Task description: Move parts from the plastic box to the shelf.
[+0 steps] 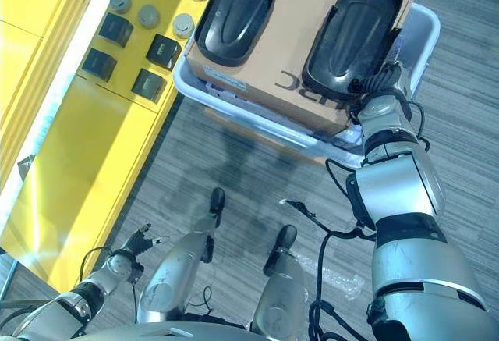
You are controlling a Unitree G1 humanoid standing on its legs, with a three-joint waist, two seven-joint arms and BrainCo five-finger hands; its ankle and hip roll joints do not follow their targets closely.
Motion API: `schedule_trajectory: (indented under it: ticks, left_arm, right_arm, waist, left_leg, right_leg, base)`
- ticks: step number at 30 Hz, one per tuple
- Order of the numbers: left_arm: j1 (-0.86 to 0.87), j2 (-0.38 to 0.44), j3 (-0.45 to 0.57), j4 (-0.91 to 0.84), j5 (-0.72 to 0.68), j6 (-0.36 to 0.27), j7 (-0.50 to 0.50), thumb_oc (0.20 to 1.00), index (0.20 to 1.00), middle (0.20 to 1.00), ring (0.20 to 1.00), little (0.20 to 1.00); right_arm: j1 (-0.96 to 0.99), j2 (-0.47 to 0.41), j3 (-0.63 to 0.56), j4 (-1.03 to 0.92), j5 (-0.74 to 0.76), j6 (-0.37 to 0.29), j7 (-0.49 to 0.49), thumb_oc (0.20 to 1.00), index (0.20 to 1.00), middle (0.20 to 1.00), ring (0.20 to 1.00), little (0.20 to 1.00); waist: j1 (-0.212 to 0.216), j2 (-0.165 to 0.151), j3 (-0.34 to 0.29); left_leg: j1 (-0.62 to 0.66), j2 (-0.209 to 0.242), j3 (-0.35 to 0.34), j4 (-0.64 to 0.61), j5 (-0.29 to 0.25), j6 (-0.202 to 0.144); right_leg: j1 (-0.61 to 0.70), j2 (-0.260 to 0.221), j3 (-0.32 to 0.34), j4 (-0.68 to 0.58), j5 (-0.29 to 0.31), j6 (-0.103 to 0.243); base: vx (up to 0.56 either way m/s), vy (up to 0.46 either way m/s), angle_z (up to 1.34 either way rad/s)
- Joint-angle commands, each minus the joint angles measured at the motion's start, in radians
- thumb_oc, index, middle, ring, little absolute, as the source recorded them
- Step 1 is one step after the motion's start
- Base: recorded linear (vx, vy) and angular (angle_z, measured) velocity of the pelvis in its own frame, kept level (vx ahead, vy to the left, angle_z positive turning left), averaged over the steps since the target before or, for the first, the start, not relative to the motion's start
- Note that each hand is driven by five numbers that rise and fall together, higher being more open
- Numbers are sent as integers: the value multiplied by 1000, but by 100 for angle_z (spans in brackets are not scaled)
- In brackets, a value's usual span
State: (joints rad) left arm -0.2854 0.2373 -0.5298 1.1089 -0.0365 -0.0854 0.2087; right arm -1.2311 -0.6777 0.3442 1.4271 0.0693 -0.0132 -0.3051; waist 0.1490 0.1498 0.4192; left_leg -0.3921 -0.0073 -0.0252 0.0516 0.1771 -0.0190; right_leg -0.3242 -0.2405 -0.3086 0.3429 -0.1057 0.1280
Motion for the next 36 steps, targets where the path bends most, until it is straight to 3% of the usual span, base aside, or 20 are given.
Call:
schedule_trajectory:
  ticks: [1,4,5,9,14,16,17,19,20,25,29,36]
  left_arm:
    - [-21,21,-2,19,14,-9,8,1000,1000,1000,1000,1000]
    - [-5,74,25,-134,39,-37,27,1000,1000,1000,1000,1000]
    - [16,131,33,-291,78,-58,29,1000,1000,1000,1000,1000]
    - [72,220,126,-555,42,-68,11,1000,1000,1000,1000,1000]
    - [107,251,229,-761,-46,-56,-28,1000,1000,1000,1000,1000]
    - [127,233,258,-843,-217,-55,-70,1000,1000,1000,1000,1000]
    - [128,234,258,-844,-220,-55,-71,1000,1000,1000,1000,1000]
    - [120,180,234,-885,-457,-46,-106,1000,1000,1000,1000,1000]
    - [115,167,220,-894,-506,-40,-113,1000,1000,1000,1000,1000]
    - [25,115,149,-866,-546,-18,-86,1000,1000,1000,1000,1000]
    - [-69,0,83,-845,-727,-21,-53,1000,1000,1000,1000,1000]
    - [-153,-62,27,-851,-892,-17,-54,1000,1000,1000,1000,1000]
  right_arm:
    - [13,-26,53,-38,63,-39,10,200,200,200,200,200]
    - [85,-43,69,-163,-1,-61,-30,200,200,200,200,200]
    - [106,-68,79,-260,-49,-65,-47,200,200,200,200,200]
    - [177,-134,63,-481,-148,-54,-70,200,200,200,200,200]
    - [305,-205,30,-803,-301,-30,-49,200,200,200,200,200]
    - [335,-242,29,-933,-413,-14,-16,200,200,200,200,200]
    - [337,-242,27,-936,-415,-12,-14,200,200,200,200,200]
    - [336,-239,56,-1046,-478,-10,6,200,200,200,200,200]
    - [340,-237,58,-1085,-497,-11,16,200,200,200,200,200]
    - [336,-210,68,-1204,-539,-14,29,200,200,200,200,200]
    - [331,-139,91,-1265,-569,-10,30,200,200,200,200,200]
    - [353,-50,151,-1266,-556,-18,52,200,200,200,200,200]
  waist:
    - [10,-39,-14]
    - [1,-50,-59]
    - [-2,-63,-78]
    - [-11,-95,-126]
    - [-29,-128,-190]
    - [-47,-146,-238]
    - [-47,-146,-237]
    - [-69,-159,-280]
    - [-76,-161,-292]
    - [-100,-169,-330]
    - [-117,-171,-365]
    - [-127,-175,-375]
  left_leg:
    - [14,63,17,157,-149,-83]
    - [106,66,26,104,-144,-88]
    - [146,69,33,91,-148,-88]
    - [228,81,50,58,-149,-90]
    - [314,99,70,7,-139,-96]
    - [365,108,85,-18,-136,-96]
    - [369,108,86,-20,-135,-96]
    - [424,116,109,-38,-137,-95]
    - [442,120,116,-43,-137,-96]
    - [495,132,147,-60,-138,-99]
    - [528,140,178,-73,-147,-96]
    - [548,147,175,-66,-152,-95]
  right_leg:
    - [24,-48,94,-66,112,63]
    - [128,-53,71,-154,136,67]
    - [170,-48,68,-180,141,69]
    - [255,-41,56,-228,151,71]
    - [330,-24,48,-267,155,72]
    - [363,-14,54,-276,149,69]
    - [365,-14,55,-276,149,69]
    - [393,-5,74,-279,143,68]
    - [404,-2,81,-279,140,66]
    - [433,12,100,-292,134,64]
    - [446,26,115,-328,142,64]
    - [468,37,115,-316,131,57]
  base:
    - [43,10,-3]
    - [150,-18,-1]
    - [118,-71,-6]
    - [96,-75,-14]
    - [70,-80,-12]
    - [64,-85,-17]
    - [29,-23,-13]
    - [60,-44,-25]
    - [44,-39,-30]
    - [6,-40,-30]
    - [-17,-31,-22]
    - [-11,-19,-7]
